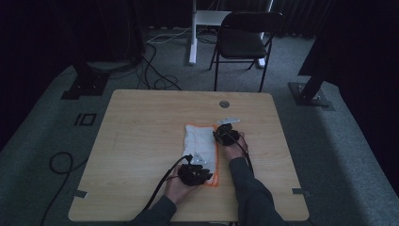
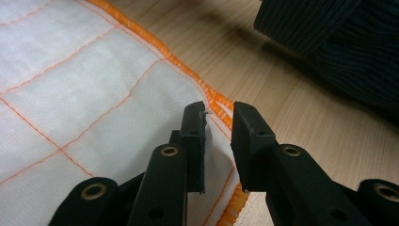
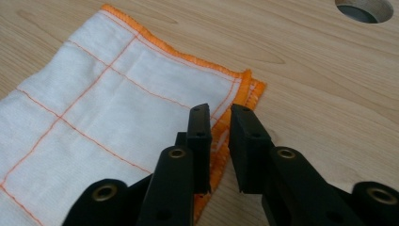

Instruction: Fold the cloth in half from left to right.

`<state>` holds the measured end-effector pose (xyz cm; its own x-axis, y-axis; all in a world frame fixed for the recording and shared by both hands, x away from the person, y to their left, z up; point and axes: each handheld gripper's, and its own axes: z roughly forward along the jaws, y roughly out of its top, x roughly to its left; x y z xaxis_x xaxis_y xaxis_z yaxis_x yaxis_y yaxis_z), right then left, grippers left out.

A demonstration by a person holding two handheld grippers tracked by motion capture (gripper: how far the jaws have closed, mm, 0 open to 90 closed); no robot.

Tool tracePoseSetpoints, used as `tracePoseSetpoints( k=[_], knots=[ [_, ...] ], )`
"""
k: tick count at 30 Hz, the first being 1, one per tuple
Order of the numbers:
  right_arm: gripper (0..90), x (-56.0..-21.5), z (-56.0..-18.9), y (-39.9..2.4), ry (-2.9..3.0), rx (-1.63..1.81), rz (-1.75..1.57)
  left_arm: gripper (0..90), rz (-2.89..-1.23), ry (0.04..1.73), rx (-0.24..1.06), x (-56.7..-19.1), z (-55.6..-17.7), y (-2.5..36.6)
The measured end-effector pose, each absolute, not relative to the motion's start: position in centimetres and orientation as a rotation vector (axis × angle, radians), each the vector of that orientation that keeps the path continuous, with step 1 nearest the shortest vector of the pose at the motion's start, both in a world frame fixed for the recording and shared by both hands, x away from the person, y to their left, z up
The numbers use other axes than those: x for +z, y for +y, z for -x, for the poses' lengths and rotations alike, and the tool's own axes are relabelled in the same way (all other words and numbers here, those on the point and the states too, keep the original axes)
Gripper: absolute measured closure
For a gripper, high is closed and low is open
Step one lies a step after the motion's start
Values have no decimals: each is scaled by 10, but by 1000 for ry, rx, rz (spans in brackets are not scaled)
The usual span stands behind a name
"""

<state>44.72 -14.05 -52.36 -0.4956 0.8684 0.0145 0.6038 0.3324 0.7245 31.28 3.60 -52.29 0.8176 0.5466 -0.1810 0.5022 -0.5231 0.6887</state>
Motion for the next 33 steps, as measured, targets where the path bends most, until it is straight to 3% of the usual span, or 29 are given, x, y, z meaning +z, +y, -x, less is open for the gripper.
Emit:
tracePoseSetpoints(
  k=[12, 33],
  knots=[
    [751, -525, -443, -146, 2235, 975, -1299, 770, -2260, 789, 110, -531, -313, 34],
    [740, -523, -437, -151, 2225, 997, -1291, 728, -2239, 669, 109, -517, -296, 24]
  ],
)
